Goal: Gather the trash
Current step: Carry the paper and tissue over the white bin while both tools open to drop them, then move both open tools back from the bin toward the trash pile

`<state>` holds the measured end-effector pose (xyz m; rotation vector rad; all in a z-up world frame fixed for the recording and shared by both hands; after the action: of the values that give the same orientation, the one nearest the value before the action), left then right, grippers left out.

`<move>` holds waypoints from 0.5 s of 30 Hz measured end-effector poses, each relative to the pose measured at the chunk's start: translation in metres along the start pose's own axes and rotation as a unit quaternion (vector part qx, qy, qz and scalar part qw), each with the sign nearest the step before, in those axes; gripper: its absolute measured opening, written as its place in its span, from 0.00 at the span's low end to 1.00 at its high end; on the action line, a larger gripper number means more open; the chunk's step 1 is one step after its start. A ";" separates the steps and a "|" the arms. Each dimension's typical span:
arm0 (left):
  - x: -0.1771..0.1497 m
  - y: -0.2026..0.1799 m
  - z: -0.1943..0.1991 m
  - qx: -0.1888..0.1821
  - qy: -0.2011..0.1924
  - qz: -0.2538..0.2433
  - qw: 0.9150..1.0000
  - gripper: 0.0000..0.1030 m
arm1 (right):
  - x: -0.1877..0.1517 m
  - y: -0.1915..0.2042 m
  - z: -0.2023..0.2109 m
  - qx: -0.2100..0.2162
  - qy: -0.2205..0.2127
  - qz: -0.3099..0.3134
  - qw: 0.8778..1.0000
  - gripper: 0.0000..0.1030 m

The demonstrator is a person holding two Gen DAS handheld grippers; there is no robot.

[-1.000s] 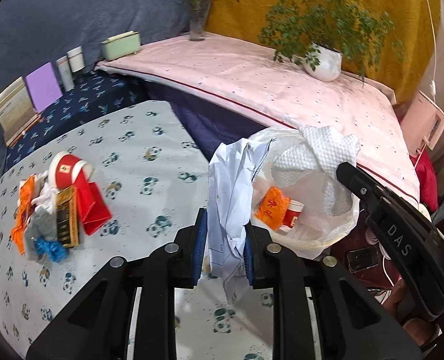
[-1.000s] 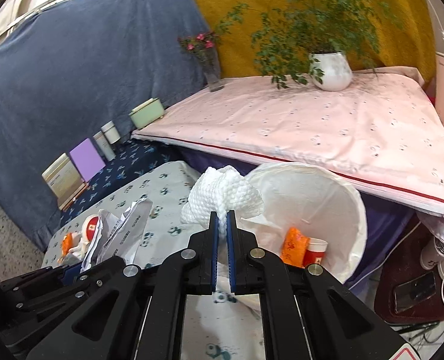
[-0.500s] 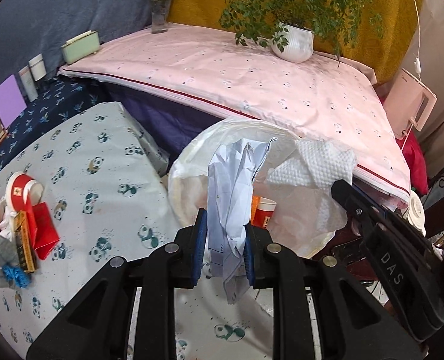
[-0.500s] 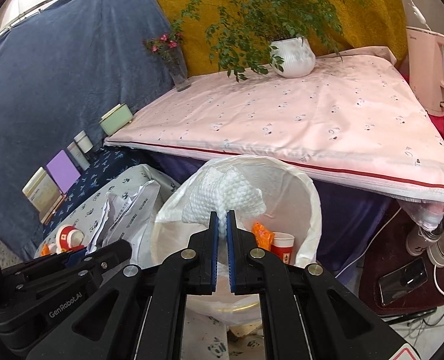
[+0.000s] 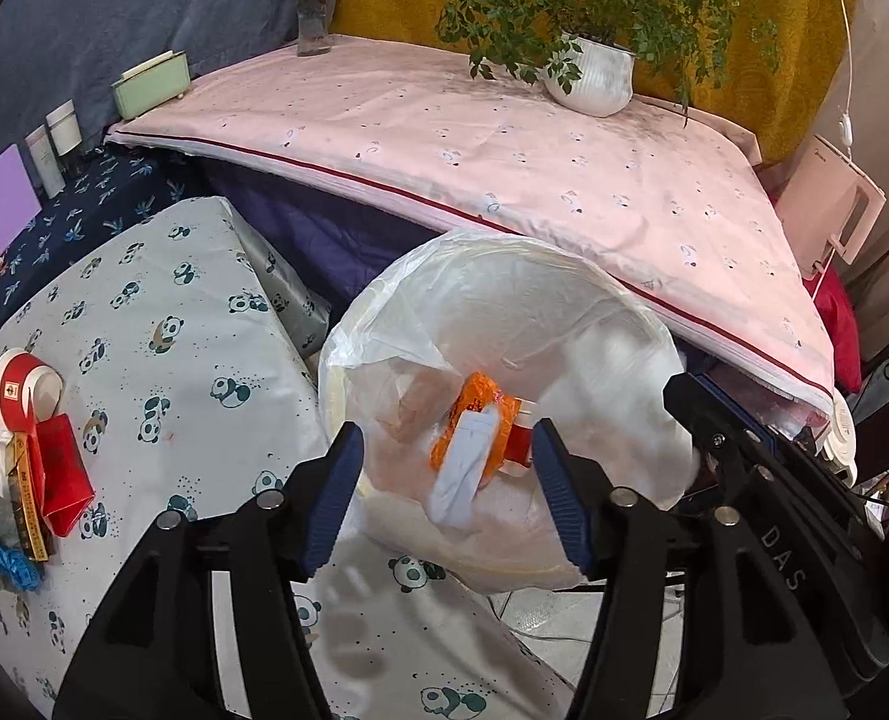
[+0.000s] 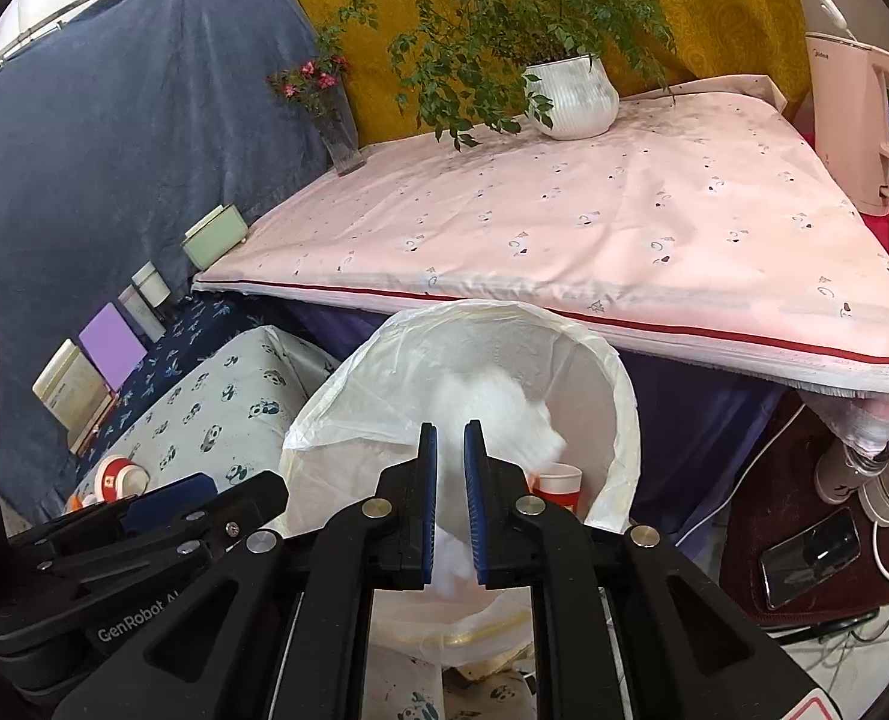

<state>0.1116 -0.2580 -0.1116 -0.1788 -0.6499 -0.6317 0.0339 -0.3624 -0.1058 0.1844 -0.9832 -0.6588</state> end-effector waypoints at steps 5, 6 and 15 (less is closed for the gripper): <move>-0.002 0.007 -0.001 0.008 0.002 0.004 1.000 0.57 | 0.000 0.006 -0.002 0.001 0.000 0.004 1.000 0.14; -0.003 0.008 0.000 0.009 0.002 0.005 1.000 0.57 | 0.000 0.008 -0.002 0.001 0.000 0.005 1.000 0.15; -0.008 0.022 0.006 0.016 0.003 0.020 1.000 0.57 | 0.000 0.019 0.004 0.004 -0.003 0.014 1.000 0.20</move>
<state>0.1170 -0.2346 -0.1113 -0.1590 -0.6496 -0.5829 0.0391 -0.3465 -0.0958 0.1755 -0.9923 -0.6307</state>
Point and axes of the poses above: each gripper's, at about its wrist camera, not at the fingertips, and z roughly against the way its jaws point, y to its left, x to its top, the point moved 10 cm from there along -z, roughly the way its jaws point, and after that the axes turned 9 degrees about x, right-handed, at the moved point
